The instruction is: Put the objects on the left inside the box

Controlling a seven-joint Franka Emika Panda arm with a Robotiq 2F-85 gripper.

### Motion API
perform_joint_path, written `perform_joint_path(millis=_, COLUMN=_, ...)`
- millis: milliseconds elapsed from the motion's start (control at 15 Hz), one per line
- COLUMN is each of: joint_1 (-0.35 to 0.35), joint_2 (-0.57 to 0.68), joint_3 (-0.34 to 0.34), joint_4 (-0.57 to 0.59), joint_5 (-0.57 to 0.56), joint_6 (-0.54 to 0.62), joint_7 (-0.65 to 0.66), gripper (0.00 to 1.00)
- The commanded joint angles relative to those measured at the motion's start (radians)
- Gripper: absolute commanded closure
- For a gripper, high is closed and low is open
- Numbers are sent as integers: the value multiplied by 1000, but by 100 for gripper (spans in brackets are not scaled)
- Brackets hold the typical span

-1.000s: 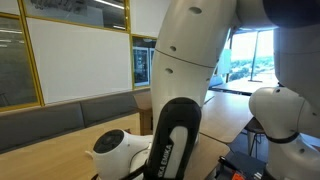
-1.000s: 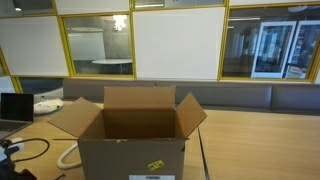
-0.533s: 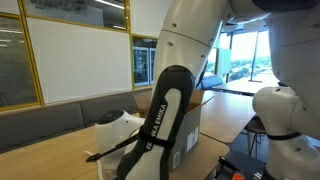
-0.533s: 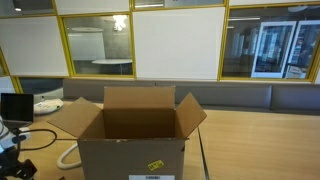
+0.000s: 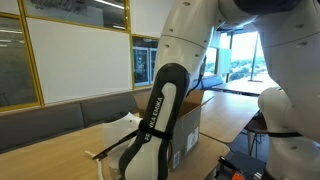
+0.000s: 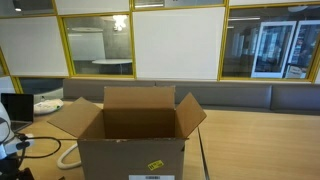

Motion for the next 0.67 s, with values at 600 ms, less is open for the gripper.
perform_joint_path(millis=600, joint_1=-358, joint_2=43, joint_3=309, joint_4=-38, joint_5=148, joint_6=123, joint_7=-231, gripper=0)
